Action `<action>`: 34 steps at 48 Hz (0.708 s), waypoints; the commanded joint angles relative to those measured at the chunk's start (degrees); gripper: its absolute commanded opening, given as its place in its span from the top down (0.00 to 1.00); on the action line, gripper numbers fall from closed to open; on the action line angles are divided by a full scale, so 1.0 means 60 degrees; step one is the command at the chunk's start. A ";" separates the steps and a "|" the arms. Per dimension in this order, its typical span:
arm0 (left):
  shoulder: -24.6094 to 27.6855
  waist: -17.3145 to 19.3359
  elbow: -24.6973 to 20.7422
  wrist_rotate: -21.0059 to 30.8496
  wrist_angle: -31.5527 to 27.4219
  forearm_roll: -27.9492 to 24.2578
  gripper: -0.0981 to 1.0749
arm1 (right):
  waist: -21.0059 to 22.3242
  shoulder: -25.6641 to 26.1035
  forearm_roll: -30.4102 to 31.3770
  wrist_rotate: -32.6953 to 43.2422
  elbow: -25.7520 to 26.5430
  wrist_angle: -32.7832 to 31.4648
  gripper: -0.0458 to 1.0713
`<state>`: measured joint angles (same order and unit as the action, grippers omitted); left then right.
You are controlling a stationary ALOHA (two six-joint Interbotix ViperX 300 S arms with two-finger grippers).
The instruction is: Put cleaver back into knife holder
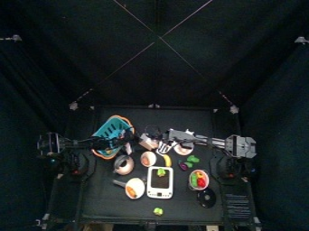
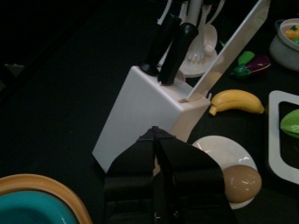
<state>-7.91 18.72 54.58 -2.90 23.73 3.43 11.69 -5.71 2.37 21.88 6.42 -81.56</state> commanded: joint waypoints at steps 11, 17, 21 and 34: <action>-0.0059 0.0015 -0.0146 0.0000 0.0073 -0.0029 0.60 | 0.0205 0.0015 0.0073 -0.0044 0.0366 0.0044 0.49; -0.0190 0.0044 -0.0073 0.0000 0.0088 -0.0029 0.60 | 0.0205 -0.0015 0.0073 -0.0073 0.0542 0.0044 0.49; -0.0264 0.0044 -0.0029 -0.0015 0.0073 -0.0044 0.60 | 0.0205 -0.0029 0.0088 -0.0103 0.0688 0.0044 0.49; -0.0820 0.0059 0.0322 -0.0015 0.0117 -0.0161 0.60 | 0.0264 -0.0293 0.0073 -0.0117 0.0894 0.0000 0.49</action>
<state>-10.99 18.81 56.51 -2.90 23.73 2.99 12.66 -8.09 2.81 21.27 9.93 -81.65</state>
